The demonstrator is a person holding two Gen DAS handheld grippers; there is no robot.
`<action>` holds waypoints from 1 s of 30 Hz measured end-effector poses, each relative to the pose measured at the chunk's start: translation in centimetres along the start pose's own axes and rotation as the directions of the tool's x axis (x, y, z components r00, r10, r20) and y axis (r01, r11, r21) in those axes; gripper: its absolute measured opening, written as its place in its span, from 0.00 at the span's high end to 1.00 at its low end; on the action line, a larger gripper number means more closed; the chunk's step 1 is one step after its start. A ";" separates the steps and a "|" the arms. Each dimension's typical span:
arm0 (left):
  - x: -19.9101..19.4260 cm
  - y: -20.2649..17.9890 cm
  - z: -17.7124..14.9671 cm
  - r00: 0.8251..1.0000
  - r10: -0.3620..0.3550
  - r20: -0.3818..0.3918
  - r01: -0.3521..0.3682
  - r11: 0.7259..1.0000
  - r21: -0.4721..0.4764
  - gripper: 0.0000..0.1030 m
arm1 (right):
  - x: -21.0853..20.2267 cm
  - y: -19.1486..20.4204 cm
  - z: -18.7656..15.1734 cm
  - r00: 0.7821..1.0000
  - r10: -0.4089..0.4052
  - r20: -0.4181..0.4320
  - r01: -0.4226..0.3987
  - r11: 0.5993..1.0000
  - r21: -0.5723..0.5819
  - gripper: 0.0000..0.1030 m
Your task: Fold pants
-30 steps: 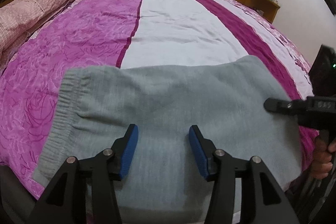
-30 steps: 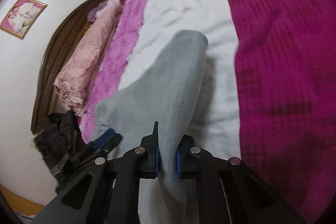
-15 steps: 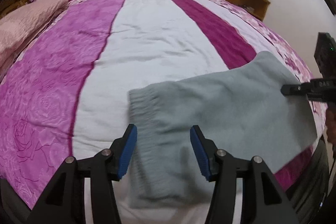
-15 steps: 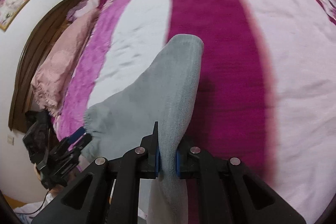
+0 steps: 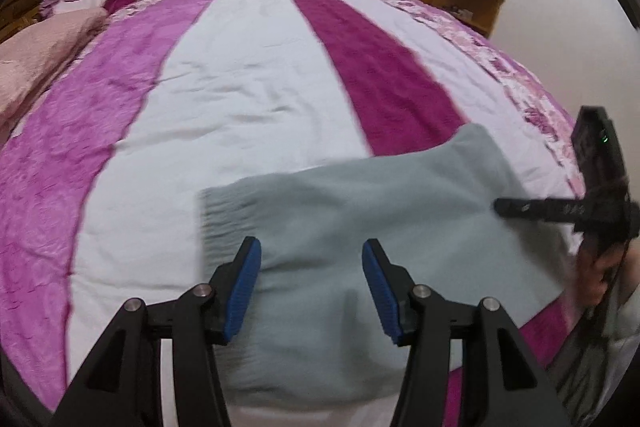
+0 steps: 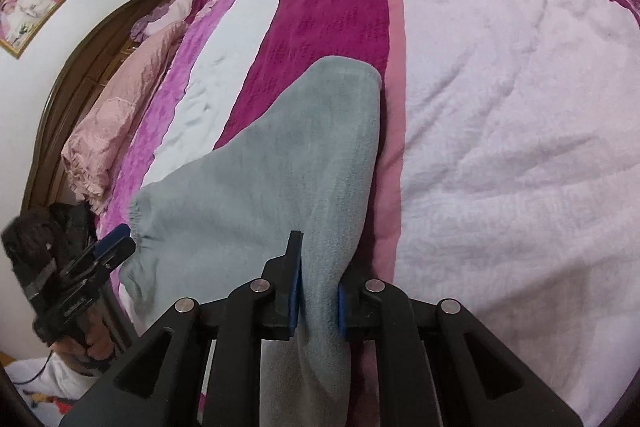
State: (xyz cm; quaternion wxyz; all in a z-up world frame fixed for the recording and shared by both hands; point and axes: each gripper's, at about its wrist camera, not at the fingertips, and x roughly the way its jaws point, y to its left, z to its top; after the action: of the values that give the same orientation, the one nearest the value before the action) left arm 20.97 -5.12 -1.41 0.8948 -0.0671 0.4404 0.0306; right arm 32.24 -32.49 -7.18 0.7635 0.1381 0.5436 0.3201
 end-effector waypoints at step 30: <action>4.0 -7.9 -3.7 0.980 -0.102 -0.171 0.107 0.994 0.023 0.95 | -1.9 5.7 -0.7 0.964 -0.260 0.059 0.266 0.954 -0.138 0.93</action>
State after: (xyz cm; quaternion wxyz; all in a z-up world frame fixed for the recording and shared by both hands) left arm 21.41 -13.51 -6.10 0.8554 -0.0782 0.5112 -0.0294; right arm 29.25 -29.50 -2.80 0.8182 0.0152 0.5169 0.2515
